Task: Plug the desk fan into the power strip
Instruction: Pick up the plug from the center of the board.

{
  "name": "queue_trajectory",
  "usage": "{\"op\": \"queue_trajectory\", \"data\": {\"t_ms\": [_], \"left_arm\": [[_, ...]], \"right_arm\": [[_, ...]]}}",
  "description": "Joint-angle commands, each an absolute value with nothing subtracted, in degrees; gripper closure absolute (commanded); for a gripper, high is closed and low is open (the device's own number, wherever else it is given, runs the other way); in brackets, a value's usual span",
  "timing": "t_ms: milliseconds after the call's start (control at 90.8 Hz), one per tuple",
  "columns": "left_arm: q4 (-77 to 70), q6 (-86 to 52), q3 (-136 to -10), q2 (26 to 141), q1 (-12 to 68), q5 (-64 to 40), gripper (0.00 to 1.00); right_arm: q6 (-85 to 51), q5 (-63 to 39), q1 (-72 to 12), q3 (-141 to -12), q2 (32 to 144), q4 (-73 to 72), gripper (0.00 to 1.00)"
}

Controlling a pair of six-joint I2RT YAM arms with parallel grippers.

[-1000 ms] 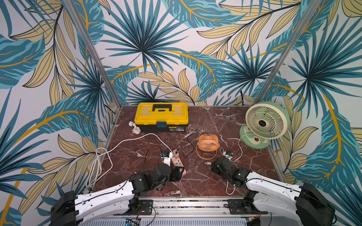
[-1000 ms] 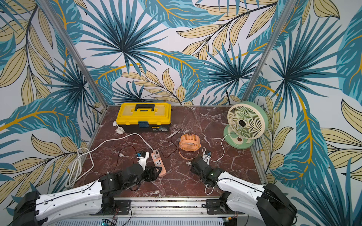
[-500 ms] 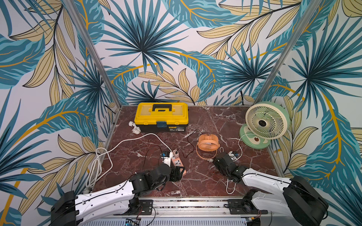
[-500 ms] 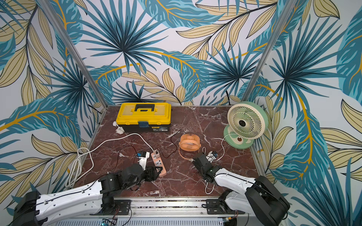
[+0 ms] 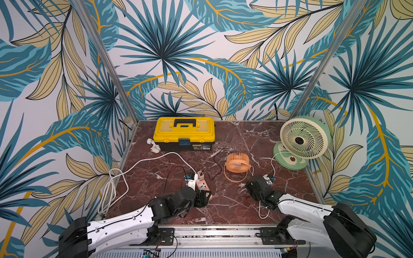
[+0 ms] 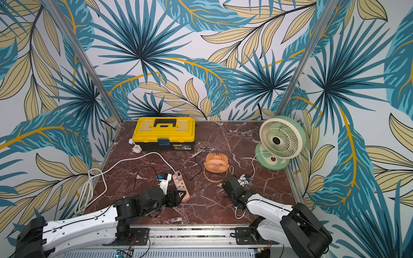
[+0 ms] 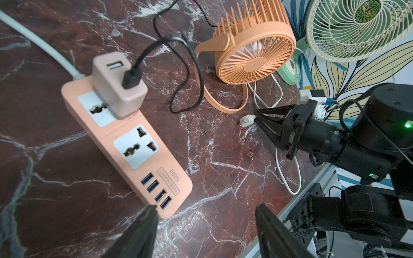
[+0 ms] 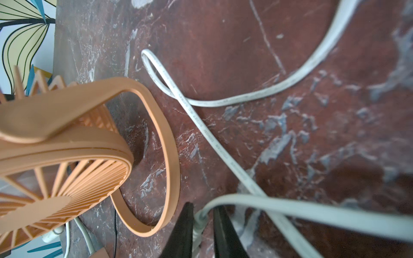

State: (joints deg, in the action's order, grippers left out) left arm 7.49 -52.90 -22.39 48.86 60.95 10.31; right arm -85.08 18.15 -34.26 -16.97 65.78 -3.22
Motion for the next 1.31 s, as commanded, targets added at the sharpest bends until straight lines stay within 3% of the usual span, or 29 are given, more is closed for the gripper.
{"op": "queue_trajectory", "data": {"t_ms": [0, 66, 419, 474, 540, 628, 870, 1300], "left_arm": [[7.31, -52.05, -21.75, 48.41, 61.15, 10.09, 0.28], [7.42, -52.06, -21.68, 48.13, 61.16, 9.98, 0.28], [5.3, -51.33, -21.44, 47.11, 61.13, 8.39, 0.27], [4.42, -51.47, -21.15, 47.15, 61.15, 8.37, 0.27], [3.41, -51.83, -20.7, 47.28, 61.17, 8.04, 0.27], [4.2, -52.03, -20.95, 47.29, 61.13, 7.68, 0.27], [6.31, -52.7, -19.82, 44.47, 61.11, 7.78, 0.27], [5.09, -53.21, -19.04, 45.7, 61.12, 7.69, 0.27]], "right_arm": [[-83.08, 18.97, -33.93, -15.69, 63.65, 3.26, 0.9], [-81.73, 19.04, -33.92, -15.58, 62.17, 4.68, 1.0], [-67.46, 14.99, -33.93, -20.13, 52.26, 18.54, 1.0], [-67.61, 15.3, -33.84, -20.27, 50.64, 19.63, 0.89], [-66.81, 16.82, -33.92, -21.91, 49.08, 22.42, 0.64], [-65.86, 19.84, -33.86, -24.63, 47.77, 27.95, 0.49], [-59.02, 29.27, -33.41, -29.44, 50.83, 38.05, 0.36], [-74.21, 21.48, -31.58, -20.37, 46.43, 25.28, 0.44]]}}
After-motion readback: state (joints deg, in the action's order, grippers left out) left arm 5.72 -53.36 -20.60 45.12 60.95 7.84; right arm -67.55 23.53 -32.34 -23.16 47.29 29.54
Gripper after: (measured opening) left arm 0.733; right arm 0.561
